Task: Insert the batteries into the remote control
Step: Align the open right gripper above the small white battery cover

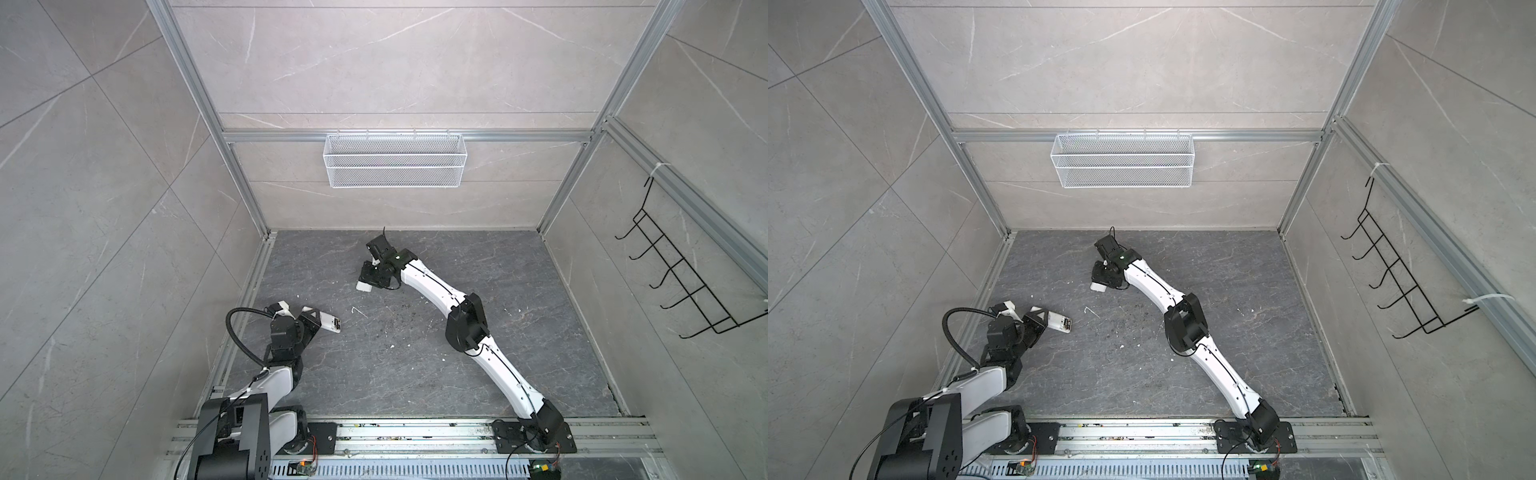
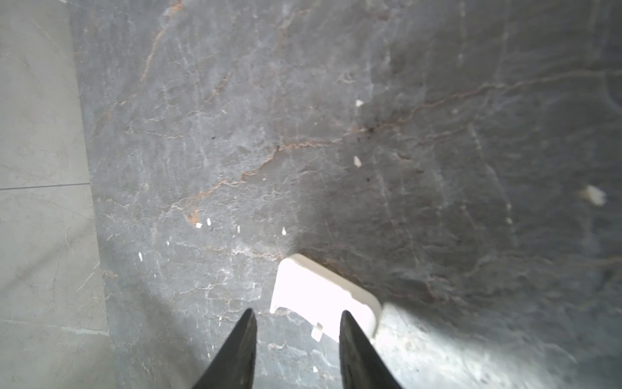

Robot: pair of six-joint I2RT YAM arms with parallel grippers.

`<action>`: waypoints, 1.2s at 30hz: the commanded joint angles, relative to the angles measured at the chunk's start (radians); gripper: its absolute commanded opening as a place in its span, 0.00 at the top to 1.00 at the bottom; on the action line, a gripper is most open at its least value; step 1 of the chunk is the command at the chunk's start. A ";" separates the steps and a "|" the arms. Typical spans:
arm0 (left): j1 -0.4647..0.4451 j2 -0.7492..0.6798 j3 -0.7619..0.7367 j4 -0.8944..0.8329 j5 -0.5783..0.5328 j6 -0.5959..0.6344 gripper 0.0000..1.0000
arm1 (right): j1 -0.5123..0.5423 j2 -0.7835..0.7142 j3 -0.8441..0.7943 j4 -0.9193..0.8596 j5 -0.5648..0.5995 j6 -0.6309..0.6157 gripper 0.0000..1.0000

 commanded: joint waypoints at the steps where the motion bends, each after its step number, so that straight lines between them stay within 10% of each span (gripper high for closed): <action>1: 0.002 0.001 0.041 0.054 0.018 0.016 1.00 | 0.033 -0.027 -0.022 -0.002 -0.005 -0.019 0.57; 36: 0.002 -0.003 0.035 0.074 0.022 0.005 1.00 | 0.128 0.070 -0.013 0.196 0.285 0.092 0.52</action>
